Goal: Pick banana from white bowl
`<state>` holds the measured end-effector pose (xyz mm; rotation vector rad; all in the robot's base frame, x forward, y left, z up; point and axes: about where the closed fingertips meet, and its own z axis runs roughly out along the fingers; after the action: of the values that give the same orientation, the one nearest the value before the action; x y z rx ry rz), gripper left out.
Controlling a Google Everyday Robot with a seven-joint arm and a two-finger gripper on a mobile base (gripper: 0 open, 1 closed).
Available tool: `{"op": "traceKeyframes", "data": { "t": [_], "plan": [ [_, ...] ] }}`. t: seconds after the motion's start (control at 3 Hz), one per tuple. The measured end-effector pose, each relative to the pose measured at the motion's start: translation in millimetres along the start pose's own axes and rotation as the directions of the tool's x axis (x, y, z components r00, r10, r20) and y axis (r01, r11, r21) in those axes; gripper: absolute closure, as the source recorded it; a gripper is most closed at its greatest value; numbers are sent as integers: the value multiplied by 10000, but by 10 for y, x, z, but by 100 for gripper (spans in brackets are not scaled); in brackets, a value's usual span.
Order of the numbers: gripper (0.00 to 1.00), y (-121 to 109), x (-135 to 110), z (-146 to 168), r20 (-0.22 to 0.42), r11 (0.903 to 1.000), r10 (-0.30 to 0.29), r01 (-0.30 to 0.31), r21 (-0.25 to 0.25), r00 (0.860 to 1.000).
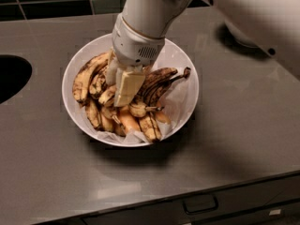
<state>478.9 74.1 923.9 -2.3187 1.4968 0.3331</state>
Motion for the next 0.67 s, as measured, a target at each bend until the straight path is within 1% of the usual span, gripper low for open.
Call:
{"op": "traceKeyframes", "data": {
  "t": [0.33,0.67],
  "plan": [
    [100,0,0,0,0,10000,0,0,0,10000],
    [100,34,-93,-83,-255,9998,-136,140,166,9996]
  ]
}}
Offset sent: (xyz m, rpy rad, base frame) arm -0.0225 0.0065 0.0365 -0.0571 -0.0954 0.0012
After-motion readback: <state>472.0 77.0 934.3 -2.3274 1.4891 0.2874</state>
